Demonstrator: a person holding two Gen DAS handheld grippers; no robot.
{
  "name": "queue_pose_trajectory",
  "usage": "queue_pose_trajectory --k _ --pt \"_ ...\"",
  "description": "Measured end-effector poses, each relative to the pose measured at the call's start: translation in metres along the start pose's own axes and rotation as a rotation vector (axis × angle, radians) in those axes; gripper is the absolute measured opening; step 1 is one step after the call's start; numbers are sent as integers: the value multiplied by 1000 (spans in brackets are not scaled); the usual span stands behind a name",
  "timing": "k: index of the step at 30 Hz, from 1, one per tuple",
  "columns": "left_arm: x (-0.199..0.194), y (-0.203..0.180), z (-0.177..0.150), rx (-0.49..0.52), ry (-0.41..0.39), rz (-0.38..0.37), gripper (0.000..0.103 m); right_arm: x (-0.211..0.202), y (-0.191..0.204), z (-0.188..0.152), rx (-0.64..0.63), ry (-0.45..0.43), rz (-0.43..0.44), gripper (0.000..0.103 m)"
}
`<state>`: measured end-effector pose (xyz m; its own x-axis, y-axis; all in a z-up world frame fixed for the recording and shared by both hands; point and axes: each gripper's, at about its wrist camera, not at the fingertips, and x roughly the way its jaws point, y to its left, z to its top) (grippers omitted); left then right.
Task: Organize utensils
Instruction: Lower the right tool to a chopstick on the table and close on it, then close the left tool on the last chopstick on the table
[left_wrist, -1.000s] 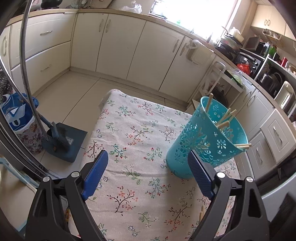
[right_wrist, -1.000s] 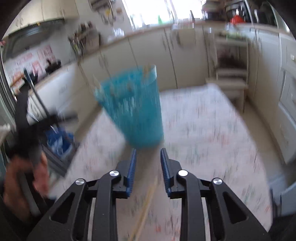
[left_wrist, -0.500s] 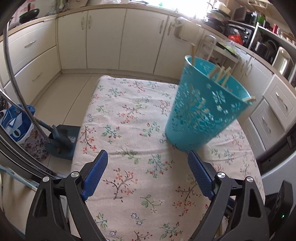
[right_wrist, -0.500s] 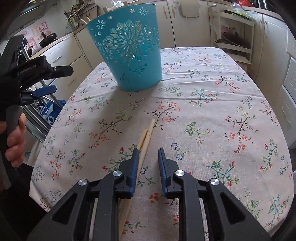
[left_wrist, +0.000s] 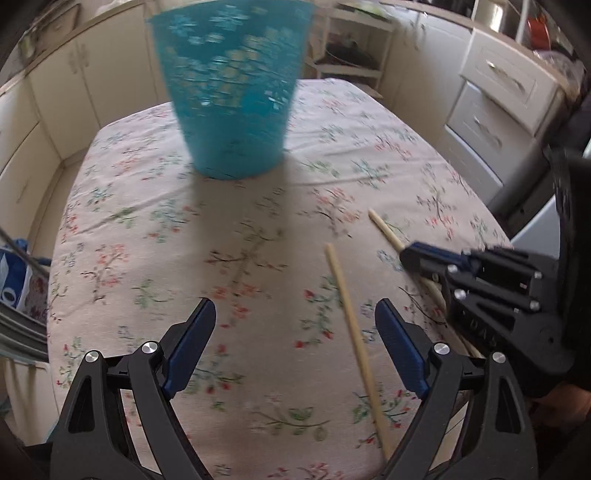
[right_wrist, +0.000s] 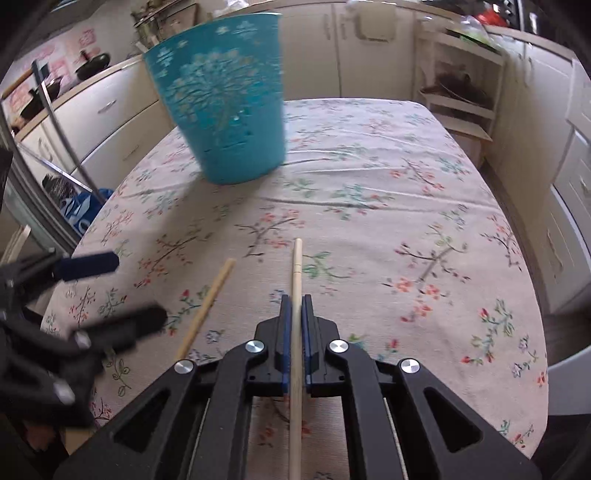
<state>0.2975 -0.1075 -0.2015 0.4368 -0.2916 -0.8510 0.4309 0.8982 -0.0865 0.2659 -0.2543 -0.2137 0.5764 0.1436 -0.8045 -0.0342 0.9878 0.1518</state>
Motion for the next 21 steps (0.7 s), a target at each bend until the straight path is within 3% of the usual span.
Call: queue_pose_trajectory --k 2,8,10,11,12,13,18,21 --pt "6 -9 1 -1 19 -2 83 0 -6 1 22 11 16 6" --pt "21 -17 5 -9 29 66 58 9 -3 16 -30 47 15 7" --pt "21 -19 5 14 -1 84 31 11 -1 18 -51 53 11 7" --pt "21 -16 7 16 -6 80 25 13 0 20 -69 58 10 7" --pt "22 -14 10 18 -4 79 12 15 1 23 -87 64 6 7" --pt "23 -9 14 10 2 69 7 17 3 26 -105 70 5 7" --pt "27 31 26 -114 10 25 5 19 1 37 -86 29 41 6" --pt "25 36 25 -104 26 11 6 21 -2 38 -69 38 56 6"
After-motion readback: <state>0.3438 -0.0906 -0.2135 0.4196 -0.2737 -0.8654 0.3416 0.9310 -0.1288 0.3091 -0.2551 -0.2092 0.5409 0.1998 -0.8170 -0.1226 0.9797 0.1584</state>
